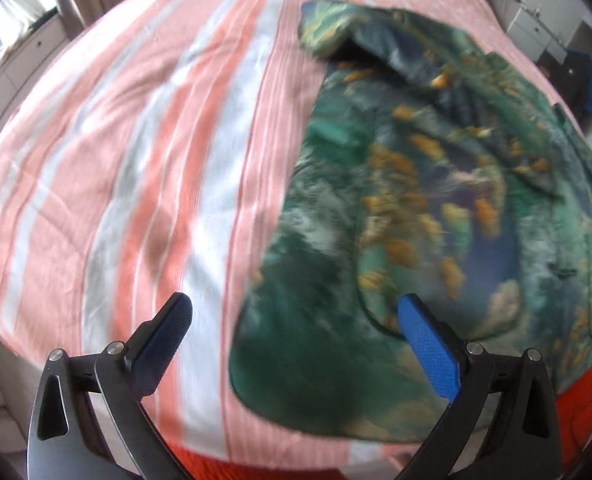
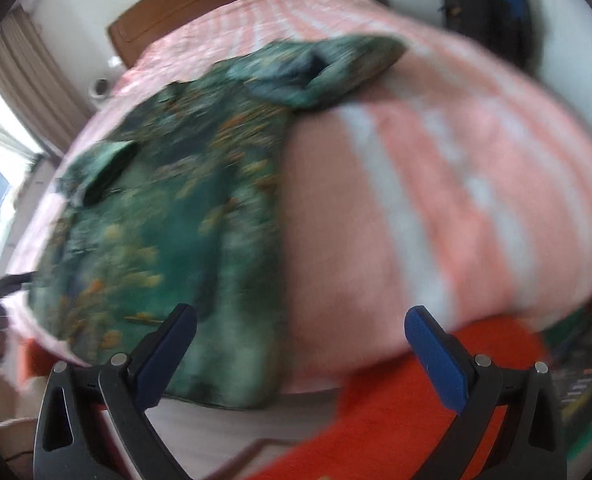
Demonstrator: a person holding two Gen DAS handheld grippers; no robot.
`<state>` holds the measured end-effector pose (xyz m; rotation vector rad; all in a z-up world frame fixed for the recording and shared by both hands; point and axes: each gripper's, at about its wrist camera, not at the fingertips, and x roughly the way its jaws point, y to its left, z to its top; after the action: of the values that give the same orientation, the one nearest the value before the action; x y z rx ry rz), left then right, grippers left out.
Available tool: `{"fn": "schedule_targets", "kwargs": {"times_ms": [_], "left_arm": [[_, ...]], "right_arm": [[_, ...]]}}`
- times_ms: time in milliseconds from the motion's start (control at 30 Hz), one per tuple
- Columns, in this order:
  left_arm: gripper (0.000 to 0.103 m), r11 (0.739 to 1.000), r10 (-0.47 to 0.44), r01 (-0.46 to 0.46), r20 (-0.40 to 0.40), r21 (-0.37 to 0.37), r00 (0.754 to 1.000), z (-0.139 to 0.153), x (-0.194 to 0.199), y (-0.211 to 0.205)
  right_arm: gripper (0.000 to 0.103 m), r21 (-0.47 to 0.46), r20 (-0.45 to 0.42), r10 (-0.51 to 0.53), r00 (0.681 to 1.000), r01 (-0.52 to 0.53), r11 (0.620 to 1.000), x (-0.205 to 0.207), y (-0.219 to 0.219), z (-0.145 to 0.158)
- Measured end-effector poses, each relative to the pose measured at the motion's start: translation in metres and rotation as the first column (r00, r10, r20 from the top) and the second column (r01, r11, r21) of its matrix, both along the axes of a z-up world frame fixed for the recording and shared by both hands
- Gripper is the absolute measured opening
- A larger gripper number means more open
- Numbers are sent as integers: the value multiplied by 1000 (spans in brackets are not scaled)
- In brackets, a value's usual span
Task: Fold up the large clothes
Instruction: 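Grasp the green jacket hem with both grippers and pull it straight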
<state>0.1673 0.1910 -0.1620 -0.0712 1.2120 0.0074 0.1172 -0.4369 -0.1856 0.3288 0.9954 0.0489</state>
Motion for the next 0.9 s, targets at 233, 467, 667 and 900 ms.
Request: {"fn": "schedule_targets", "kwargs": {"times_ms": [233,467,667,900], "left_arm": [[102,999,-39,39,-11,-32,999,-14,-4,-10],[85,997,-44,43,-13,-64,999,-13,-18,-19],[71,997,-76,76,-19,-25,997,-6,-22,-39],[29,991,-126,127,-10,31,992,8,-18,-68]], "right_arm": [[103,12,-36,108,994,-108,994,24,33,-33],[98,-7,-66,130,989,-131,991,38,37,-35],[96,-7,-75,164,984,-165,986,38,44,-33],[62,-40,-94,186,978,-191,981,43,52,-34]]}}
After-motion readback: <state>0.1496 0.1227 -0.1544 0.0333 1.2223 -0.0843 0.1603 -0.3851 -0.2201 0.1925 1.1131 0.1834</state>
